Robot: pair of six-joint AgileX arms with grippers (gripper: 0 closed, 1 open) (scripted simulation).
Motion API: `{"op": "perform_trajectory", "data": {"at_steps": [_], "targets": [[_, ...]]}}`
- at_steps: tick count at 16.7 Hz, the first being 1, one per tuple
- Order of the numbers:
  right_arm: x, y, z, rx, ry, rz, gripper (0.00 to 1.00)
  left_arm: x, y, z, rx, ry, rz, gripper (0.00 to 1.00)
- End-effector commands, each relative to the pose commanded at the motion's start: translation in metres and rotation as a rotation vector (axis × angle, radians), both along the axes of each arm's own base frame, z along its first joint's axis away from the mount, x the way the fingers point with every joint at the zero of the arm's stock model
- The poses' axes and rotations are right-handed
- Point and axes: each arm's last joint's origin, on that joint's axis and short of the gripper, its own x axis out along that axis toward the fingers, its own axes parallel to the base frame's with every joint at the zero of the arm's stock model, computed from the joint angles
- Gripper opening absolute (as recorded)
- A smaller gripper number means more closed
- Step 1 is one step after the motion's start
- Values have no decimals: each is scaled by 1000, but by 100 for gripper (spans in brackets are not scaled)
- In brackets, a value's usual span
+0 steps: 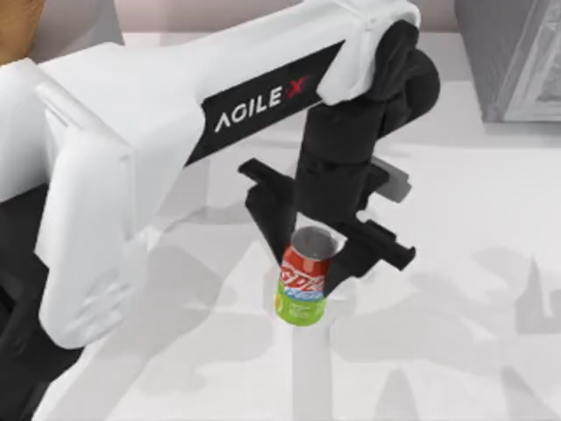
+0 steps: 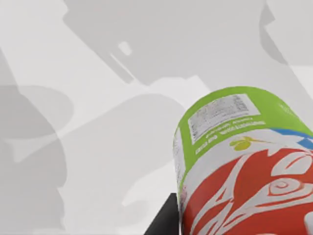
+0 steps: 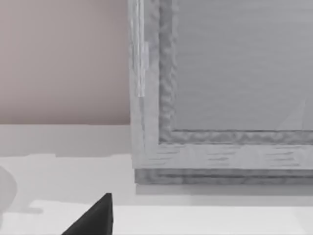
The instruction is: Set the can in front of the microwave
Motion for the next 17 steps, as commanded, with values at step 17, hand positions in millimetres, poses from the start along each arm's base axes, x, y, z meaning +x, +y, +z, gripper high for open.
{"op": "perform_trajectory", "data": {"at_steps": [17], "targets": [[0,0,0,0,0,0,100,-76,469,0,-135,-149,686,0]]}}
